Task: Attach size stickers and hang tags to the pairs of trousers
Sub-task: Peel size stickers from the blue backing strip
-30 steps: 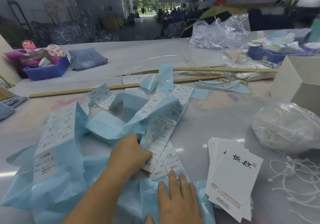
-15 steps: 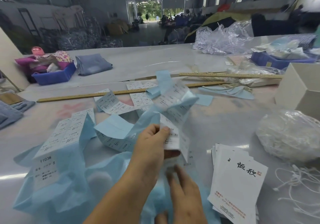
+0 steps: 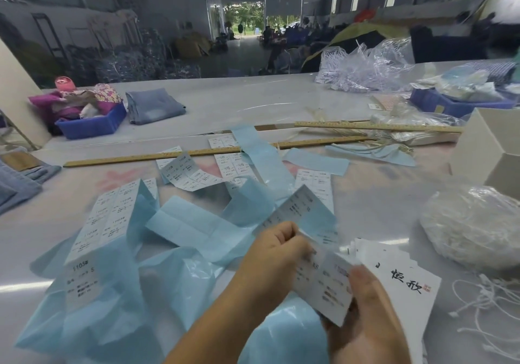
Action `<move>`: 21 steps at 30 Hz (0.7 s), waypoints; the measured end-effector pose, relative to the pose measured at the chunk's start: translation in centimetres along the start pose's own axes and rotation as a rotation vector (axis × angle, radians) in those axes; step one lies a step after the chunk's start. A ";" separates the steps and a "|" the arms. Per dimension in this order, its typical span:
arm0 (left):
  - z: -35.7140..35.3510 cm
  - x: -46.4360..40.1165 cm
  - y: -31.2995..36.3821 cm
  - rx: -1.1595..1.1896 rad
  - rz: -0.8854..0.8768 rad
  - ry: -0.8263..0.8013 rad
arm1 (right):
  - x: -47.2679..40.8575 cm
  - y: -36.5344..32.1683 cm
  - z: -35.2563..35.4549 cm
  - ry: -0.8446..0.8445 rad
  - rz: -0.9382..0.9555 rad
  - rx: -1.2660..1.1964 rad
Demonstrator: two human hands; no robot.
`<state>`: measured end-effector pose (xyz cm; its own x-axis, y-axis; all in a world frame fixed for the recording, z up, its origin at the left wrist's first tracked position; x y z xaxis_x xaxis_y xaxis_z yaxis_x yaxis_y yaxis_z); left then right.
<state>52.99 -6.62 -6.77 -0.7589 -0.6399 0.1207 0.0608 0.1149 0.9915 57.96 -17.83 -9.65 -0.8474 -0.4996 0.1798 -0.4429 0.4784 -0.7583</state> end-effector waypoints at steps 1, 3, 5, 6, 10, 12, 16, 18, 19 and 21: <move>0.0 0.0 -0.1 -0.039 0.004 -0.032 | -0.2 -0.7 0.3 0.040 0.051 0.022; -0.2 0.2 -0.1 -0.090 0.004 -0.144 | -0.7 -1.5 0.8 0.079 0.084 0.129; -0.2 0.5 0.0 -0.165 0.013 -0.203 | -1.3 -2.2 0.9 0.086 0.090 0.209; 0.1 0.4 0.0 -0.262 -0.002 -0.160 | -1.7 -2.6 0.9 0.087 0.111 0.256; 2.5 -0.4 -0.8 -0.798 -0.252 0.278 | -3.3 -5.8 2.3 0.150 0.294 0.529; 3.4 -0.9 -1.2 -1.002 -0.307 0.337 | -4.5 -7.4 3.8 0.171 0.341 0.691; 5.1 -2.2 -3.9 -1.253 -0.092 0.273 | -6.9 -8.9 6.5 0.187 0.127 0.942; 5.9 -2.5 -4.8 -1.297 0.034 0.257 | -7.7 -9.0 7.7 0.216 0.074 0.983; 6.2 -2.5 -4.9 -1.312 0.064 0.264 | -7.8 -8.9 7.9 0.219 0.066 1.005; 6.6 -2.5 -4.4 -1.289 0.002 0.331 | -7.7 -8.7 7.7 0.246 0.078 1.059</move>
<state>50.34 -0.54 -11.72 -0.5768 -0.8151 -0.0542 0.7674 -0.5634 0.3060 70.54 -23.70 -9.23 -0.9497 -0.2808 0.1388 -0.0079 -0.4214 -0.9068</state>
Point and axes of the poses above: each hand's wrist, its own x-axis away from the middle knuckle, its own z-axis out of the back of the hand, y = z × x, the point moved 3 cm from there along -x, towards the middle knuckle, and after that the axes turned 2 degrees about x, right-handed, at the moved point
